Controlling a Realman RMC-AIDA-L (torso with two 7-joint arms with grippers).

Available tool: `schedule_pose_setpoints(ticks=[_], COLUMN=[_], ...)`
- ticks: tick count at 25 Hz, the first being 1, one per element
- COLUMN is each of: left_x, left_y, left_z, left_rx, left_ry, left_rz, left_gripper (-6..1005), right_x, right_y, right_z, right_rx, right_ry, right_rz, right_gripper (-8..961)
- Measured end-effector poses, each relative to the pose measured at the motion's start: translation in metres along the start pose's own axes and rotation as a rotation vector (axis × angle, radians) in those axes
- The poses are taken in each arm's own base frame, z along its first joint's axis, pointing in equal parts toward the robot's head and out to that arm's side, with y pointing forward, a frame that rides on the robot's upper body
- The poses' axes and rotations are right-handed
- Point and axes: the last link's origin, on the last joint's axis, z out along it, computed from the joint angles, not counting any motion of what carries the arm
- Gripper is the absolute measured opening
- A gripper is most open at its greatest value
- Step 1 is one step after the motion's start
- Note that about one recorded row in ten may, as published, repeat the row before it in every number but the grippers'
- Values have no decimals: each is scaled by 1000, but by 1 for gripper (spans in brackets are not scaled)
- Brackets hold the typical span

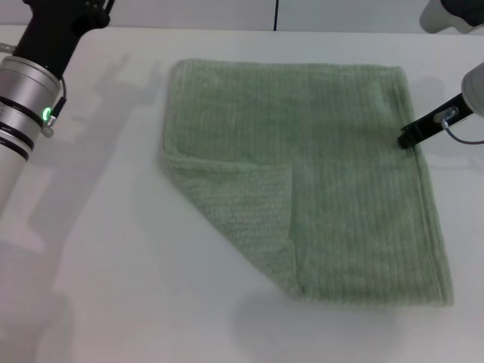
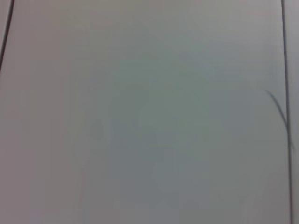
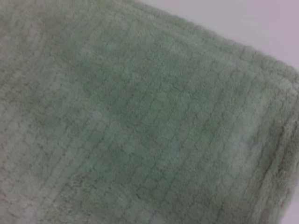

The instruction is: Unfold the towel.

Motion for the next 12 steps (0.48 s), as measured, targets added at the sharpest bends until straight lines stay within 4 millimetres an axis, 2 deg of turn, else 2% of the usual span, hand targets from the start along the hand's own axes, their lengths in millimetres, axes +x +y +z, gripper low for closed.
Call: schedule_pose_setpoints(ticks=[12], left_x=[4], left_y=[14], left_z=[16], left_rx=[-180], left_ry=[-73], left_rz=[-135], left_gripper=[474], right_x=[0], right_y=[-3], right_z=[0], right_rx=[6], right_ry=[2], right_rz=[-7], right_gripper=[1])
